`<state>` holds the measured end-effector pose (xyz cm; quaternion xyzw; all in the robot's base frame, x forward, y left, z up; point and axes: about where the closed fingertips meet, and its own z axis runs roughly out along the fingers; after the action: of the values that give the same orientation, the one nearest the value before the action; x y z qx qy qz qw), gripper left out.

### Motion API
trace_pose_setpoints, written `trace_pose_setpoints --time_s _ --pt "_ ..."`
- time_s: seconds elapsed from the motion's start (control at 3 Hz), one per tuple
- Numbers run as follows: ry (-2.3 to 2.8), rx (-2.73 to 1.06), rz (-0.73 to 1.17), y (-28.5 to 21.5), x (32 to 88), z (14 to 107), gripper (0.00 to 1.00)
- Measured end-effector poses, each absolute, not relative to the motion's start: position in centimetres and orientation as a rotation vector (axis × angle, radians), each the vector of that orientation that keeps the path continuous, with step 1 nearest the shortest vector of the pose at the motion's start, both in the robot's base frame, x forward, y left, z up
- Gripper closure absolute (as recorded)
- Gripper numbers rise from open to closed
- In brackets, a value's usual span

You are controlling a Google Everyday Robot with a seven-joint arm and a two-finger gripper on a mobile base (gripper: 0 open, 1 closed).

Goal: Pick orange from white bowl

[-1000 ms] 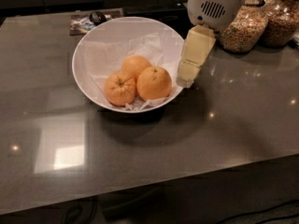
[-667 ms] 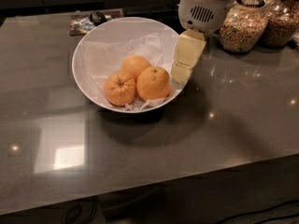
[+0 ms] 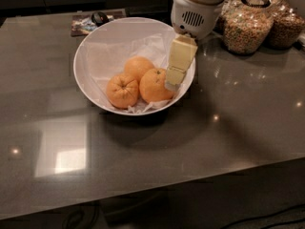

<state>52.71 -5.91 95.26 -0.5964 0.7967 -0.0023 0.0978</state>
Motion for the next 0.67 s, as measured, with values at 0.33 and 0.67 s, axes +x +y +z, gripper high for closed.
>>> trace_pose_setpoints --time_s 0.33,0.67 --pt "2.317 -1.791 -0.019 -5.32 52.40 95.30 0.00" --pt "2.289 -1.788 -0.074 -4.85 51.44 95.47 0.00"
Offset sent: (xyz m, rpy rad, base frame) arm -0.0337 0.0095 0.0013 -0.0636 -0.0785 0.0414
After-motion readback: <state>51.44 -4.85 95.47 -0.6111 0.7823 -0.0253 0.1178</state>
